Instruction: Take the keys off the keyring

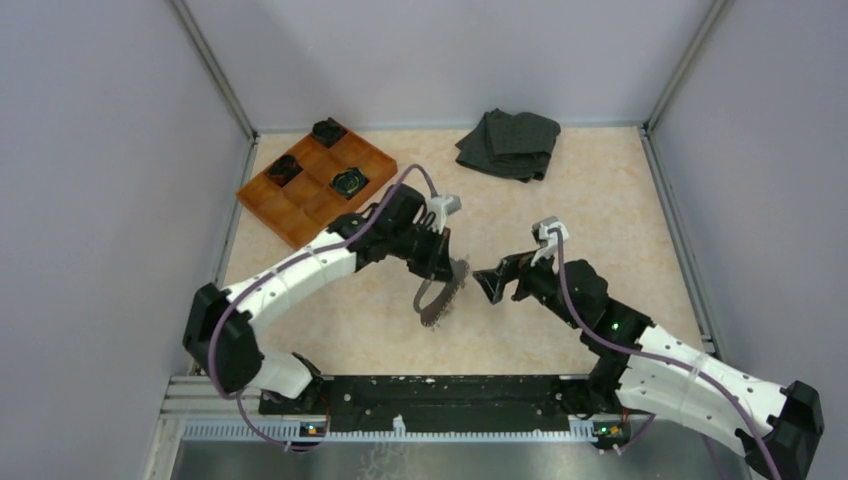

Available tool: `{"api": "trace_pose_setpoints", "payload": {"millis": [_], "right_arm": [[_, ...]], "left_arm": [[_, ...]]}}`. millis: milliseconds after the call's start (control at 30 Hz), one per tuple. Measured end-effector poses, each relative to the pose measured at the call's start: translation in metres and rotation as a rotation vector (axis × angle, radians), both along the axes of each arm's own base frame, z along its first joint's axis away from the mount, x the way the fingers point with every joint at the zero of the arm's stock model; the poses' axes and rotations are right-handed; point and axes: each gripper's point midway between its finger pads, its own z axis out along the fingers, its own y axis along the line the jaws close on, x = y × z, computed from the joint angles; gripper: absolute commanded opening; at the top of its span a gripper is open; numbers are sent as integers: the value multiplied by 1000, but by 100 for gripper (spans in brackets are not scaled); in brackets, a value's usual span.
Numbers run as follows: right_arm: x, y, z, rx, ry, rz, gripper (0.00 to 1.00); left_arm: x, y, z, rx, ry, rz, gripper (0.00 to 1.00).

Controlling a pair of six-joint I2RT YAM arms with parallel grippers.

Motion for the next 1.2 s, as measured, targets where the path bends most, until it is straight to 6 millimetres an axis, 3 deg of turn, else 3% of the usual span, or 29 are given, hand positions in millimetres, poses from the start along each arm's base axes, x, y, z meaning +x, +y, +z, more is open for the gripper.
{"api": "trace_pose_setpoints", "payload": {"millis": [100,200,500,867,1200], "right_arm": [[-6,2,1,34,-50,42,99],[-17,5,3,68,-89,107,98],[-56,16,21,182,-174,320,81],[-76,22,11,229,-362,453,62],[-94,29,54,304,-643,559,52]], "left_arm": [[-27,12,-50,148,228,-51,0],[-47,18,-60,160,370,-95,0],[-60,15,-32,-73,619,-155,0],[-35,12,19,-312,694,-134,0],[-19,11,62,-444,662,-155,0]]}}
